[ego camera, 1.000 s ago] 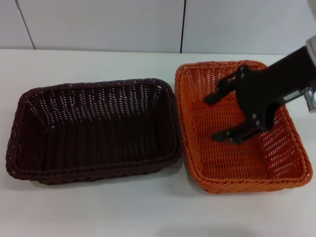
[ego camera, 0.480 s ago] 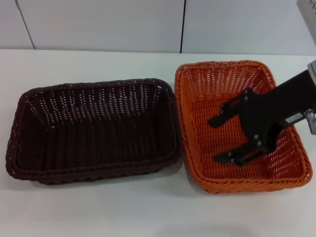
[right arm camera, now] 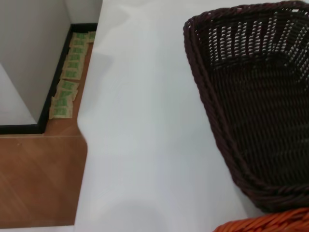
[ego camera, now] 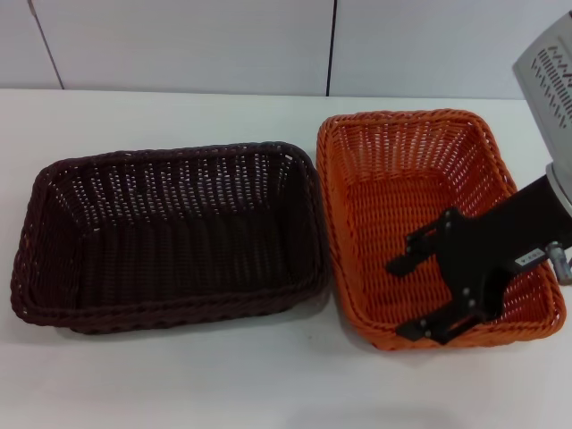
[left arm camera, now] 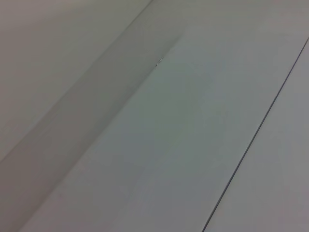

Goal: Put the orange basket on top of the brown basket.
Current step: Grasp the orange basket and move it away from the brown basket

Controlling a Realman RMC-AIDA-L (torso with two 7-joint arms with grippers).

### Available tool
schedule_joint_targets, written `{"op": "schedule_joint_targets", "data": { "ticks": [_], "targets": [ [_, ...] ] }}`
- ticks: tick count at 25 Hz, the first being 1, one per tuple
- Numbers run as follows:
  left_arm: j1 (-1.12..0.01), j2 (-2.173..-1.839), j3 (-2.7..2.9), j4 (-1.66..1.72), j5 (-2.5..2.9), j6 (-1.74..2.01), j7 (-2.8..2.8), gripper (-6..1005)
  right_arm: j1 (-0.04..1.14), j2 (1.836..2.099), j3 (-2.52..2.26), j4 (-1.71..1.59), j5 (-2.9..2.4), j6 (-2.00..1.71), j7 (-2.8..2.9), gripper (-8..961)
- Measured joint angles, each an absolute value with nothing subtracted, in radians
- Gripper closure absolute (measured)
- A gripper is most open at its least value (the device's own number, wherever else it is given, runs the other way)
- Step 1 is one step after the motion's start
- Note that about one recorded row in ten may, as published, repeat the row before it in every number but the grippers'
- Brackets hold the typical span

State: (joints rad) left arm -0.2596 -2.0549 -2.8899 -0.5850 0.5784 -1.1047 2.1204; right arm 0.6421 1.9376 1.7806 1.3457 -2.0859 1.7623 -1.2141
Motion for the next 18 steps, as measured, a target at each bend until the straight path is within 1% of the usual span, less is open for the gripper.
{"op": "schedule_joint_targets", "data": {
  "ticks": [10,12,13,18],
  "targets": [
    [-0.251,-2.056,-2.89,-0.585,0.578,-1.13,2.121,198,0.636,1.942,1.768,1.259,-2.108,1.76,-1.239,222],
    [-0.249,-2.056,-2.89,-0.586,0.575,-1.139,2.121,198,0.64,1.953,1.765,1.238,-2.153,1.756,-1.263,222],
    [-0.247,-2.057,-2.89,-0.587,0.573,-1.148,2.121,198,0.64,1.953,1.765,1.238,-2.153,1.756,-1.263,222],
    [-0.244,-2.057,-2.89,-0.583,0.569,-1.187,2.121,199,0.666,1.97,1.77,1.153,-2.21,1.747,-1.317,221]
  ]
}}
